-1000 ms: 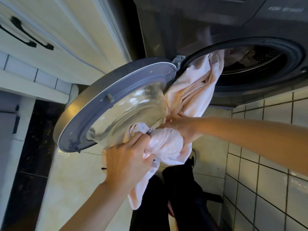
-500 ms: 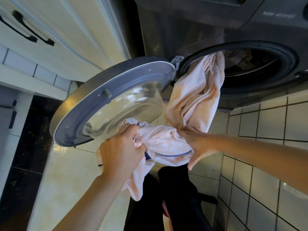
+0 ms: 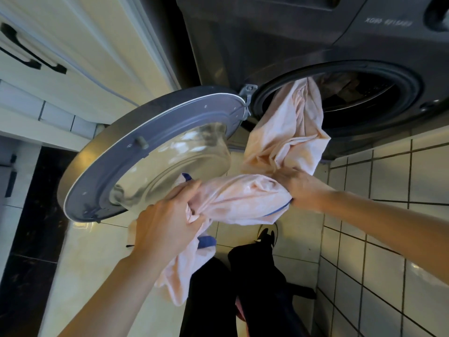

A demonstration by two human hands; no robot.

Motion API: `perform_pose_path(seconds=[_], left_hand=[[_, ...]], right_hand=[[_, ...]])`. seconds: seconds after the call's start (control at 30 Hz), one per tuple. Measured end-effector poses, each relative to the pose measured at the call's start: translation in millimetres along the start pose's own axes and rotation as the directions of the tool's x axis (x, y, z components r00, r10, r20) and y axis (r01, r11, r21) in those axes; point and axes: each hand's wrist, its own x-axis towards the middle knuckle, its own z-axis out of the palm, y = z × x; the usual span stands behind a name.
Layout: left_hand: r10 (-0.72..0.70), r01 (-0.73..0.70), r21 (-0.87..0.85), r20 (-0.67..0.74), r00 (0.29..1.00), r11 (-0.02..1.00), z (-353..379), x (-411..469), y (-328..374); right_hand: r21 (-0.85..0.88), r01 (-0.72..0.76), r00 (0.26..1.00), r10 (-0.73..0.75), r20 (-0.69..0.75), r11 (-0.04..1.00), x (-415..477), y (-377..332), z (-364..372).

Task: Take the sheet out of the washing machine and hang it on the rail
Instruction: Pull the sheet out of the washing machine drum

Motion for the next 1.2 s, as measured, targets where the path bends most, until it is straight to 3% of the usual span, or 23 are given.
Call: perform_pose_path(seconds=[0.17, 0.33, 0.43, 0.57, 0.73, 0.87, 1.0, 1.2], left_hand=[[0.071, -0.071, 0.17, 0.011, 0.997, 0.983, 14.1, -0.6, 1.2], [0.147, -0.149, 0.217, 0.024, 0.989, 0.965, 27.1, 5.6, 18.9], [0.153, -0.167, 0.192, 0.089, 0.984, 0.967, 35.5, 9.4, 32.1], [0.179, -0.196, 0.173, 0.106, 0.978, 0.965, 44.9, 14.4, 55.0], [0.175, -0.18, 0.051, 0.089, 0.981, 0.982, 32.0, 23.1, 70.8], [0.241, -0.241, 0.031, -0.004, 0.97, 0.97, 23.0, 27.2, 82.1], [0.234, -0.233, 0.028, -0.027, 0.972, 0.972, 18.8, 33.4, 86.1], [0.215, -0.213, 0.127, -0.003, 0.977, 0.969, 7.9, 39.8, 91.1]], right_hand=[[-0.353, -0.191, 0.971, 0.229, 0.071, 0.916, -13.1, 20.6, -13.7], [-0.422, -0.225, 0.974, 0.19, -0.125, 0.878, -6.9, 2.1, -18.3], [-0.402, -0.197, 0.98, 0.164, -0.117, 0.894, 2.3, -21.1, -24.1], [-0.385, -0.221, 0.966, 0.146, -0.215, 0.896, 13.6, -49.6, -32.2], [-0.137, -0.228, 0.958, 0.196, -0.211, 0.964, 7.5, -61.0, -43.6], [-0.004, -0.131, 0.945, 0.124, -0.302, 0.991, -4.2, -71.1, -54.2], [0.151, -0.047, 0.889, 0.11, -0.445, 0.987, -17.9, -83.2, -67.7], [-0.003, -0.05, 0.878, 0.043, -0.476, 0.999, -22.5, -77.0, -69.6]])
